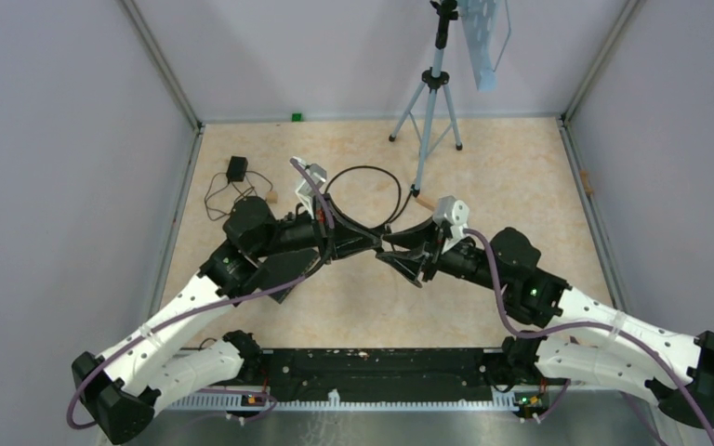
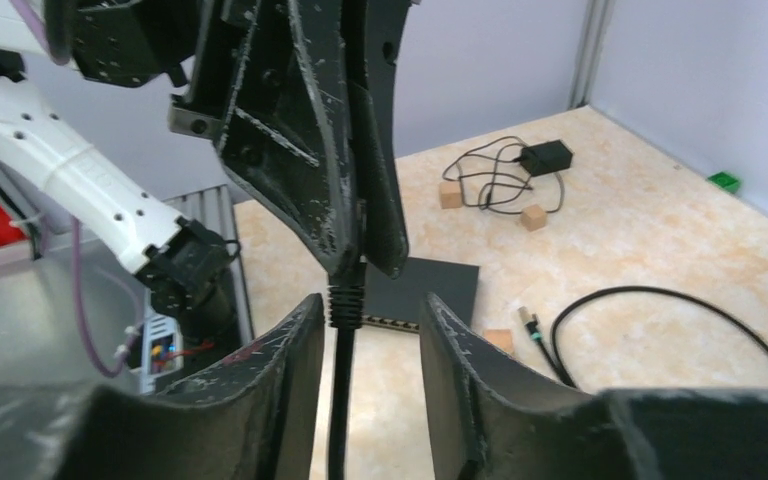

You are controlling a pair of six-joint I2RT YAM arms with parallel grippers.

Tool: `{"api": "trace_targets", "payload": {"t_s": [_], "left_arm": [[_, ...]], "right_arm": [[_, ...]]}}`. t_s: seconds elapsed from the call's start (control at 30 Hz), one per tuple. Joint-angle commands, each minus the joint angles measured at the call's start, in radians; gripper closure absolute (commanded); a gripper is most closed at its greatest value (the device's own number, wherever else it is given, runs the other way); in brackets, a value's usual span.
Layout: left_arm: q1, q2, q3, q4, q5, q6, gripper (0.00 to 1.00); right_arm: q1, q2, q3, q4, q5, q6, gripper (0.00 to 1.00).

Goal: Insert the plug into the switch port
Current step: Pick up the connector from the center of the board.

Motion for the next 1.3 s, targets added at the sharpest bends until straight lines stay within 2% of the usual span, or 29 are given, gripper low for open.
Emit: {"api": "trace_targets", "payload": {"t_s": [0.0, 0.13, 0.27, 0.43, 0.53, 0.63, 0.73, 0.8, 0.83, 0.93, 0.97, 1.03, 1.07, 1.1, 1.17, 1.27], "left_arm": [[-0.005, -0.032, 0.0, 0.015, -0.028, 0.014, 1.0], [-0.005, -0.03, -0.006, 0.011, -0.038, 0.01, 1.0], [-0.005, -0.033, -0.01, 0.001, -0.064, 0.005, 1.0], [-0.005, -0.027, -0.015, -0.018, -0.088, 0.005, 1.0], [-0.005, -0.023, -0.019, -0.014, -0.09, 0.001, 1.0], [-0.006, -0.021, -0.02, -0.016, -0.096, 0.001, 1.0], [-0.005, -0.021, -0.019, -0.017, -0.097, 0.001, 1.0], [-0.005, -0.02, -0.018, -0.019, -0.099, 0.002, 1.0], [-0.006, -0.021, -0.019, -0.021, -0.103, 0.002, 1.0], [-0.005, -0.025, -0.021, -0.027, -0.12, 0.007, 0.85], [-0.005, -0.028, -0.018, -0.033, -0.13, 0.012, 0.71], [-0.004, -0.041, -0.013, -0.059, -0.182, 0.016, 0.24], [-0.004, -0.052, -0.001, -0.101, -0.232, 0.032, 0.07], [-0.004, -0.065, 0.02, -0.182, -0.32, 0.048, 0.02], [0.002, -0.105, 0.061, -0.351, -0.551, 0.063, 0.01], [0.037, -0.164, 0.07, -0.471, -0.801, 0.09, 0.01]], "right_arm": [[-0.016, 0.014, -0.009, 0.054, 0.014, -0.035, 0.58], [-0.015, 0.031, -0.016, 0.091, 0.036, -0.059, 0.56], [-0.015, 0.046, -0.018, 0.121, 0.036, -0.089, 0.62], [-0.016, 0.048, -0.034, 0.162, 0.011, -0.099, 0.65], [-0.016, 0.052, -0.033, 0.162, 0.003, -0.099, 0.73], [-0.016, 0.052, -0.036, 0.163, -0.01, -0.099, 0.75], [-0.015, 0.053, -0.036, 0.16, -0.015, -0.099, 0.86], [-0.016, 0.054, -0.038, 0.159, -0.013, -0.099, 0.98], [-0.016, 0.053, -0.037, 0.159, -0.008, -0.099, 1.0], [-0.016, 0.055, -0.036, 0.145, -0.009, -0.099, 1.0], [-0.016, 0.055, -0.038, 0.137, -0.009, -0.12, 1.0], [-0.015, 0.057, -0.038, 0.115, 0.002, -0.134, 1.0], [-0.016, 0.057, -0.038, 0.098, 0.008, -0.137, 1.0], [-0.014, 0.056, -0.038, 0.085, 0.011, -0.141, 1.0], [-0.016, 0.053, -0.033, 0.052, 0.007, -0.154, 1.0], [-0.016, 0.047, -0.036, 0.02, 0.02, -0.18, 1.0]]}}
